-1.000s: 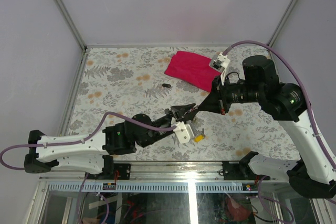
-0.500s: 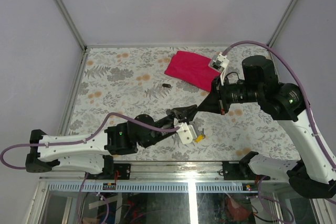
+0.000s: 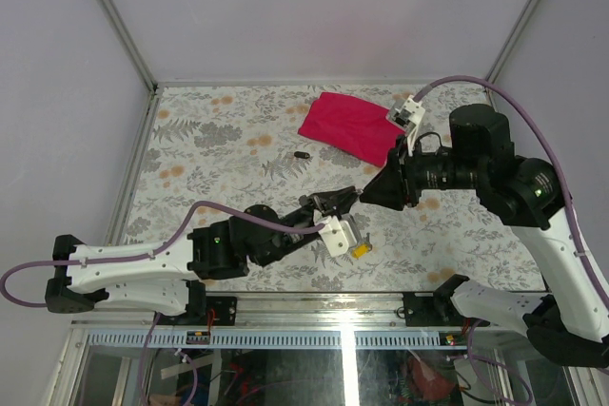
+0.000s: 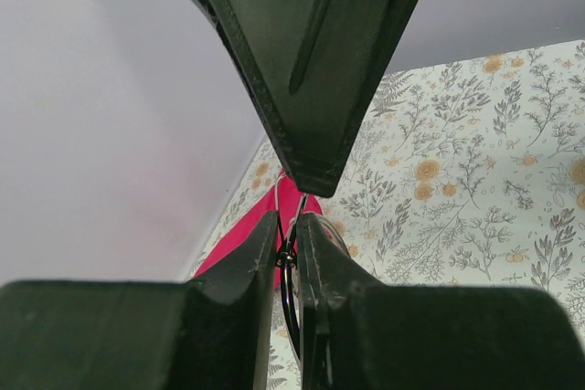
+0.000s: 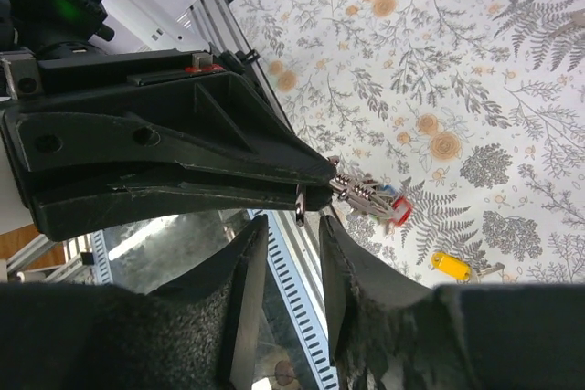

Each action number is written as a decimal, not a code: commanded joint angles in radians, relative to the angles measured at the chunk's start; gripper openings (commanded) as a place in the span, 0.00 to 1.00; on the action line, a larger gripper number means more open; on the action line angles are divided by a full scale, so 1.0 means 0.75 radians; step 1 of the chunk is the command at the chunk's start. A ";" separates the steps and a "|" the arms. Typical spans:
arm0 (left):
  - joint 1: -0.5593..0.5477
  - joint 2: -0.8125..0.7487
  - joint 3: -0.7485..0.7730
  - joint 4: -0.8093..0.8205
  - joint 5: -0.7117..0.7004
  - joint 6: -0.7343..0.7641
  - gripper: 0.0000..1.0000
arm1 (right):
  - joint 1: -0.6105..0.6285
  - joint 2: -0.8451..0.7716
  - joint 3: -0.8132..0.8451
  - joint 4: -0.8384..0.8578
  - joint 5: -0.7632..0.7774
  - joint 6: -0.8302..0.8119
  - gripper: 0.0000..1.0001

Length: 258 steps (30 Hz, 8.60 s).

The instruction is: Put the keys on the keyring

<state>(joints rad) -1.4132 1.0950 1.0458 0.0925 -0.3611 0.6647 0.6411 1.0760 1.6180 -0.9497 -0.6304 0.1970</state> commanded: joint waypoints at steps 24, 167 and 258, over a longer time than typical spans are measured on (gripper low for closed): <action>-0.004 -0.007 0.074 0.038 -0.016 -0.014 0.00 | 0.000 -0.030 -0.060 0.152 0.012 0.062 0.22; 0.216 -0.038 0.029 -0.236 -0.099 -0.406 0.00 | 0.002 0.113 -1.497 0.941 0.693 0.584 0.02; 0.215 -0.099 0.089 -0.295 0.070 -0.467 0.00 | 0.159 -0.764 -1.346 1.481 0.340 -0.538 0.00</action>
<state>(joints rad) -1.2556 1.0428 1.0676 -0.2028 -0.3553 0.3084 0.7631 0.5232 0.5838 -0.0105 -0.2901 -0.0441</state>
